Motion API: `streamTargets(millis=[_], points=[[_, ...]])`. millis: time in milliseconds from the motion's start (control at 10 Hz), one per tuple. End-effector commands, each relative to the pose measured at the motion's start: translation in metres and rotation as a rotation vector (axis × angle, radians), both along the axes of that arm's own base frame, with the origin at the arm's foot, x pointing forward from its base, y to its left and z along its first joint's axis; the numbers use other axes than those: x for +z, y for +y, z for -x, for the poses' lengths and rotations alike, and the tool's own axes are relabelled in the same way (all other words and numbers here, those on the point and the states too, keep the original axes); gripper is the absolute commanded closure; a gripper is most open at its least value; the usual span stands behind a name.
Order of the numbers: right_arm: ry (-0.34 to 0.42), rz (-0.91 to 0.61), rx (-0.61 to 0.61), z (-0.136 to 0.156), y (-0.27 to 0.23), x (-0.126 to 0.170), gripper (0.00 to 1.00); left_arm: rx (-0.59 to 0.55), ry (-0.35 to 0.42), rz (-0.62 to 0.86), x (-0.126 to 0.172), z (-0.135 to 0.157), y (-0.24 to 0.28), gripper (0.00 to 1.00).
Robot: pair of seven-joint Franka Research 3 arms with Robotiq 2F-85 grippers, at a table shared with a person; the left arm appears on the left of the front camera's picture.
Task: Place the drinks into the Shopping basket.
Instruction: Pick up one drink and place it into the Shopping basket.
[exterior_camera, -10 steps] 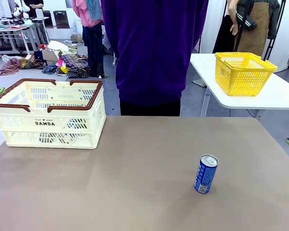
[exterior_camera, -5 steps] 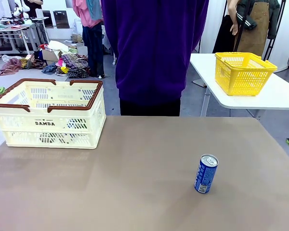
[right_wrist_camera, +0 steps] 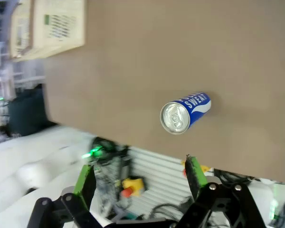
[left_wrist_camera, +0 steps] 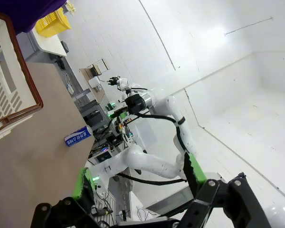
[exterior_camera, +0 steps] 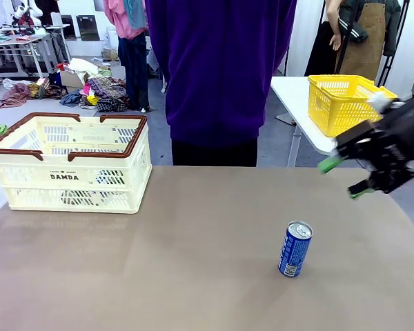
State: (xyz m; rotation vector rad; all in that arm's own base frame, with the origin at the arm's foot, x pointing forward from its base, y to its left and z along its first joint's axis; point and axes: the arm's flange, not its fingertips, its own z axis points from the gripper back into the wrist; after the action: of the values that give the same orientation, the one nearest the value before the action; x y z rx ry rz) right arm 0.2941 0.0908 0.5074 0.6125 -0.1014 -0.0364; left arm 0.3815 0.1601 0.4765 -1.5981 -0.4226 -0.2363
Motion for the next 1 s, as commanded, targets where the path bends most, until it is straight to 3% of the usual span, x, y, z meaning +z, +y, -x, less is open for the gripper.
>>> streamTargets(millis=[0, 200, 300, 400, 600, 900], points=[[0.028, 0.307, 0.015, -0.012, 0.028, -0.010, 0.00, -0.006, -0.016, 0.009, 0.001, 0.001, 0.002, 0.00], [0.023, 0.389, 0.114, -0.006, 0.047, -0.014, 0.00, -0.006, -0.016, 0.009, 0.001, 0.001, 0.002, 0.00], [-0.030, 0.291, 0.160, -0.008, 0.040, -0.008, 0.00, -0.006, -0.016, 0.009, 0.001, 0.001, 0.002, 0.00], [0.008, 0.371, 0.103, 0.003, 0.056, -0.019, 0.00, -0.006, -0.016, 0.009, 0.001, 0.001, 0.002, 0.00], [0.007, 0.367, 0.141, -0.001, 0.051, -0.020, 0.00, -0.006, -0.016, 0.009, 0.001, 0.001, 0.002, 0.00], [0.004, 0.573, 0.064, -0.002, 0.080, -0.018, 0.00, -0.006, -0.016, 0.009, 0.001, 0.001, 0.002, 0.00]])
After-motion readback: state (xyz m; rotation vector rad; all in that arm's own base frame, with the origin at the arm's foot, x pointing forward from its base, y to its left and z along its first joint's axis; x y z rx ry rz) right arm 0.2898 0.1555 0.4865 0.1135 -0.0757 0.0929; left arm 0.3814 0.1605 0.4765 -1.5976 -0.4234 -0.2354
